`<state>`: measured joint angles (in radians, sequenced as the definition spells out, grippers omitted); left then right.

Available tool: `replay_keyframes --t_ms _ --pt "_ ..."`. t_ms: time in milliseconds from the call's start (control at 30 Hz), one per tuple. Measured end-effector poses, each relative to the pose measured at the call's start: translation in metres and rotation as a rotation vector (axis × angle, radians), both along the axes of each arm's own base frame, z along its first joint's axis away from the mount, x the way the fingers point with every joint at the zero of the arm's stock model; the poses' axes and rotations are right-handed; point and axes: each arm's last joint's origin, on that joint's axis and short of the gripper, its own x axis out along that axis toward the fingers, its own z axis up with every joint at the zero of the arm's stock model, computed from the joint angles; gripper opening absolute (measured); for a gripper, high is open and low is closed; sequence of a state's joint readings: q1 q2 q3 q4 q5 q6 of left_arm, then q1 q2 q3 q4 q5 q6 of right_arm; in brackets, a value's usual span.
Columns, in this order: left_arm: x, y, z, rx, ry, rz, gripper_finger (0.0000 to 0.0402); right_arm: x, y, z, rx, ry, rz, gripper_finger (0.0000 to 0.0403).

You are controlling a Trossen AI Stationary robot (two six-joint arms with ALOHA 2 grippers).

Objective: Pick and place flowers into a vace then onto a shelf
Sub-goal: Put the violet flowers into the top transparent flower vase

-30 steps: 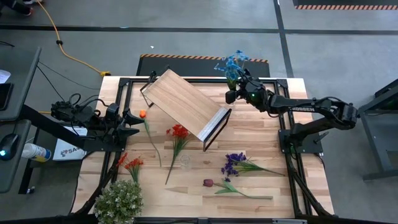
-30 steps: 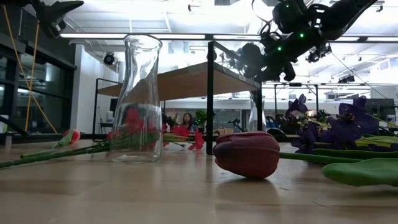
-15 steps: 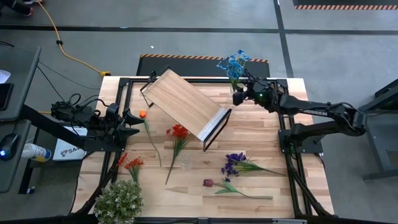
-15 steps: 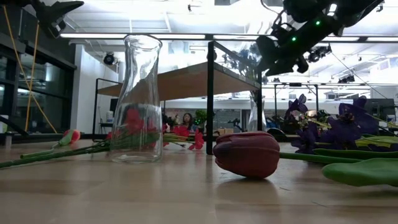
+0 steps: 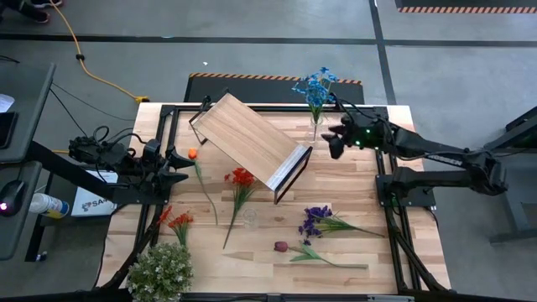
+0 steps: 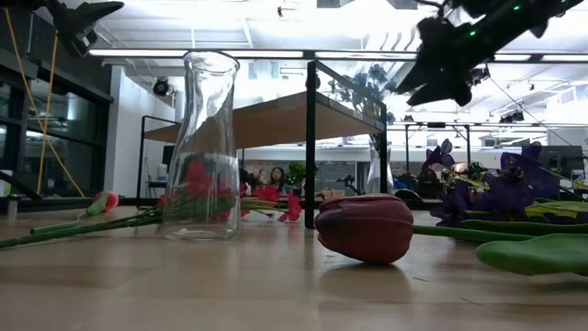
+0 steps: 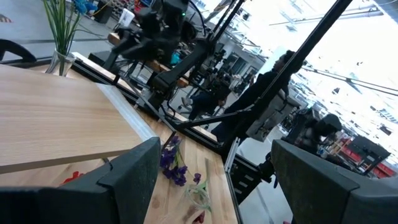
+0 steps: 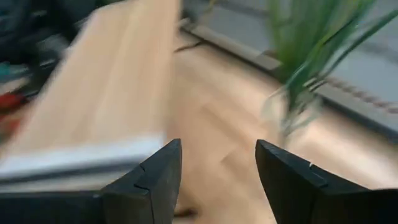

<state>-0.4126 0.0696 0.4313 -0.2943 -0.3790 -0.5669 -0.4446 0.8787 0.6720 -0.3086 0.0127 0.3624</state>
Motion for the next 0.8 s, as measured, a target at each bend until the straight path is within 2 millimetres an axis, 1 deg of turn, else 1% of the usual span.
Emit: replay_keyframes --t_ms 167,333,500,667,800 --pt "0.000 0.000 0.000 0.000 0.000 0.000 0.0337 -0.012 0.013 0.004 0.162 -0.045 0.185 0.0195" --pt "0.000 0.000 0.000 0.000 0.000 0.000 0.0337 -0.021 0.023 0.006 0.310 -0.073 0.306 0.0195" --pt "0.000 0.000 0.000 0.000 0.000 0.000 0.0337 -0.030 0.031 0.005 0.422 -0.060 0.383 0.0195" --pt "0.000 0.000 0.000 -0.005 0.000 0.000 0.0337 -0.039 0.037 0.003 0.547 -0.030 0.386 0.0195" --pt "0.000 0.000 0.000 -0.014 0.000 -0.001 0.0337 -0.046 0.047 0.004 0.583 -0.022 0.409 0.0195"
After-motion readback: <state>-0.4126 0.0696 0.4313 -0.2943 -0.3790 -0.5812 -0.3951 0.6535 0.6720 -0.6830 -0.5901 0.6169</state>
